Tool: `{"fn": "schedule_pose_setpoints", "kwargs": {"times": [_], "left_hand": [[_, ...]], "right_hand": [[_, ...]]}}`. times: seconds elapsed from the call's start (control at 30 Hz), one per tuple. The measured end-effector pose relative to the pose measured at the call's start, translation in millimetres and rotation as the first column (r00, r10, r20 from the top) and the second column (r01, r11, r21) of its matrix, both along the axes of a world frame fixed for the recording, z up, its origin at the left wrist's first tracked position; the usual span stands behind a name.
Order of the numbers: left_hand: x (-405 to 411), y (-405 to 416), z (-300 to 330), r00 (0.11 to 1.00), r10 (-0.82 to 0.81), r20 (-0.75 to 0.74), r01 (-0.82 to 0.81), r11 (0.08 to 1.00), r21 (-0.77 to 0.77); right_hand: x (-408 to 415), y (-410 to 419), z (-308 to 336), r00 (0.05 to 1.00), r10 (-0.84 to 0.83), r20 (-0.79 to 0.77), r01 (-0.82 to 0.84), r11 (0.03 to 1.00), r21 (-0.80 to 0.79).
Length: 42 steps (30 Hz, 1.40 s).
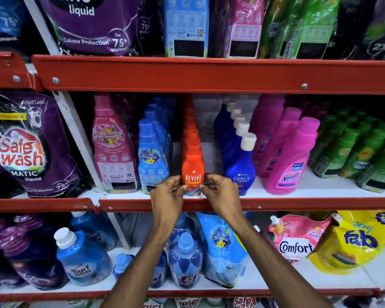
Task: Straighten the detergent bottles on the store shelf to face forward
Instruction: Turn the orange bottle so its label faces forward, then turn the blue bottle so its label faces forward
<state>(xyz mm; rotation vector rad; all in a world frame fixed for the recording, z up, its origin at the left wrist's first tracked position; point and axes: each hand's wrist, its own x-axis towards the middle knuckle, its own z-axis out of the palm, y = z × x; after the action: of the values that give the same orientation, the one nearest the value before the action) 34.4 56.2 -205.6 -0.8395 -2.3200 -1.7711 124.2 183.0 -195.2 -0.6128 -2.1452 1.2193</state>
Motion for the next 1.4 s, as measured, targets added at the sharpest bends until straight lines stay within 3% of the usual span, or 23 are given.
{"fn": "schedule_pose_setpoints", "kwargs": {"times": [0.1,0.2,0.33,0.43,0.6,0.83,1.17,1.4], "left_hand": [[2.2,-2.6,1.5,1.000,-0.001,0.028,-0.001,0.999,0.038],[12.2,-6.3,0.1,0.997,0.069,0.047,-0.076,0.983,0.168],[40.4,2.0,1.3,0.976,0.169,-0.138,-0.127,0.953,0.274],[61.3,21.6,2.6,0.983,0.046,-0.179,-0.004,0.973,0.229],[71.9,53.0,-0.4,0.995,-0.100,-0.024,0.102,0.991,0.088],[57.6,74.5,5.5,0.977,-0.206,0.049,0.209,0.976,-0.069],[53.0,93.9,-1.2,0.978,-0.159,0.136,0.164,0.986,-0.026],[52.6,94.7,-3.6,0.980,-0.170,0.099,0.175,0.984,-0.045]], "right_hand": [[2.5,-1.6,1.3,1.000,-0.007,-0.017,0.007,1.000,0.004],[16.5,0.9,-0.3,0.994,-0.069,-0.082,0.069,0.998,-0.009],[48.5,11.9,-1.4,0.977,-0.141,-0.160,0.142,0.990,-0.007],[70.0,22.9,-1.4,0.957,-0.200,-0.211,0.207,0.978,0.011],[88.4,49.4,-1.3,0.891,-0.367,-0.268,0.376,0.926,-0.019],[80.7,74.8,-6.9,0.956,-0.220,-0.193,0.208,0.975,-0.083],[78.2,86.6,-8.7,0.975,-0.116,-0.188,0.102,0.991,-0.083],[77.6,89.6,-11.5,0.973,-0.117,-0.199,0.099,0.990,-0.100]]}}
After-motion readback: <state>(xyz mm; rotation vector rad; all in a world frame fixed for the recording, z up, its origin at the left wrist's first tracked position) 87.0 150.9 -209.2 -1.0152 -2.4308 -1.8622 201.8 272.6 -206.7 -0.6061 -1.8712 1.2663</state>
